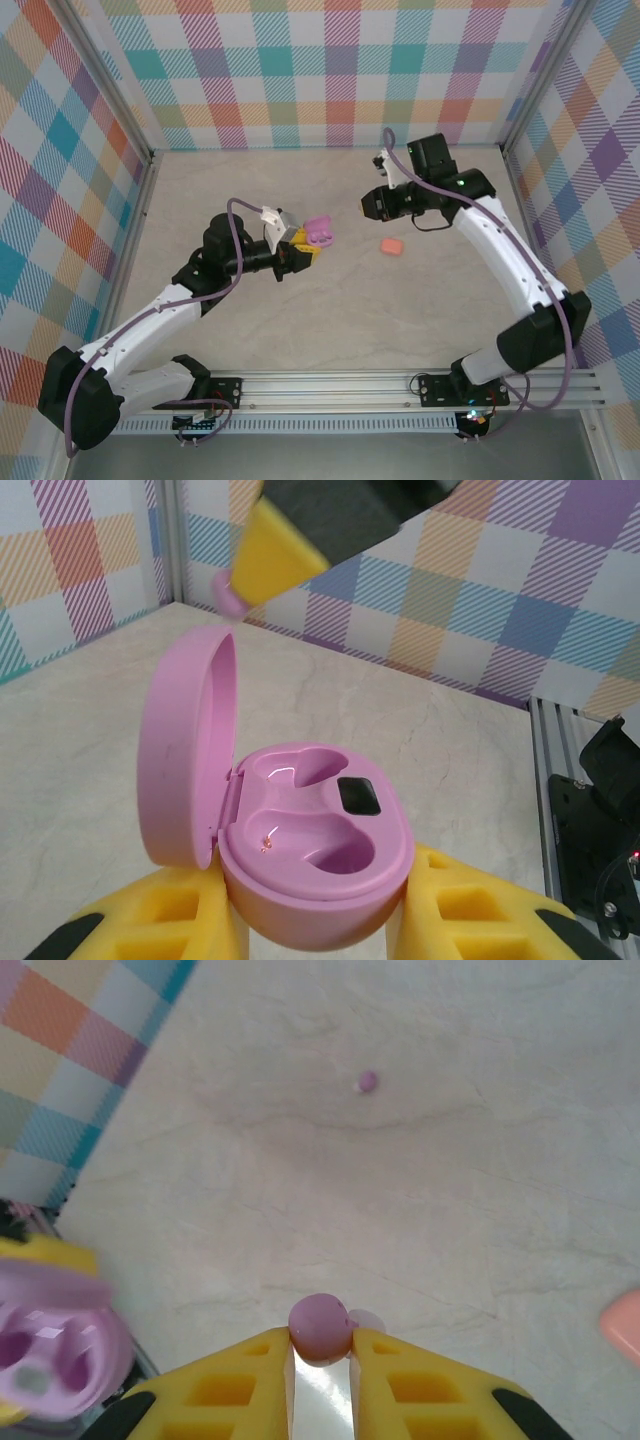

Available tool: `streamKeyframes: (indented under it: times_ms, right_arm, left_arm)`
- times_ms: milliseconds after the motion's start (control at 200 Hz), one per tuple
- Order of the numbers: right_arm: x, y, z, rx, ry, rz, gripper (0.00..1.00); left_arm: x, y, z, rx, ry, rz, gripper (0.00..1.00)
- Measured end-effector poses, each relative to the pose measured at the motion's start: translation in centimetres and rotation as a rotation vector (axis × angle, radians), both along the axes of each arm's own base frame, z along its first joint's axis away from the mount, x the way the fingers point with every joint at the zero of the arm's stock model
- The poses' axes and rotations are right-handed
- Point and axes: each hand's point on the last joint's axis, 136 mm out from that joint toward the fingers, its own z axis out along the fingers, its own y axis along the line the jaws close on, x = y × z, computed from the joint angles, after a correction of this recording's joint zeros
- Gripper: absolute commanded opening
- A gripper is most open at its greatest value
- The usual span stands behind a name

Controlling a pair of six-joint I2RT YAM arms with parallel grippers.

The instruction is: Insert the wireless bluetooth earbuds into the charging case

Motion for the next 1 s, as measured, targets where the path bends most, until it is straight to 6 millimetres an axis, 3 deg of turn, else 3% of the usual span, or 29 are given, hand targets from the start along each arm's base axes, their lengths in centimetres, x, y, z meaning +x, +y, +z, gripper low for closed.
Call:
streamKeyframes:
  times_ms: [240,525,725,1005]
  right_arm:
    - [-4.9,1.2,3.0,0.096,-0.007,0.068,0.19]
    - [-8.3,4.2,3.9,0.140,0.016,0.215,0.19]
    - [-8.9,6.0,4.4,0.127,0.014,0.305,0.19]
    - [-8.8,6.5,3.5,0.078,0.059,0.362,0.19]
  left_arm:
    - [-0.2,-0.2,0.5,-0.008,-0.011,-0.018,0.14]
    - [-0.5,-0.3,0.9,-0.014,-0.019,-0.039,0.14]
    - [-0.8,-0.4,0.9,-0.010,-0.037,-0.061,0.13]
    - [-1.0,-0.5,1.0,-0.004,-0.060,-0.080,0.13]
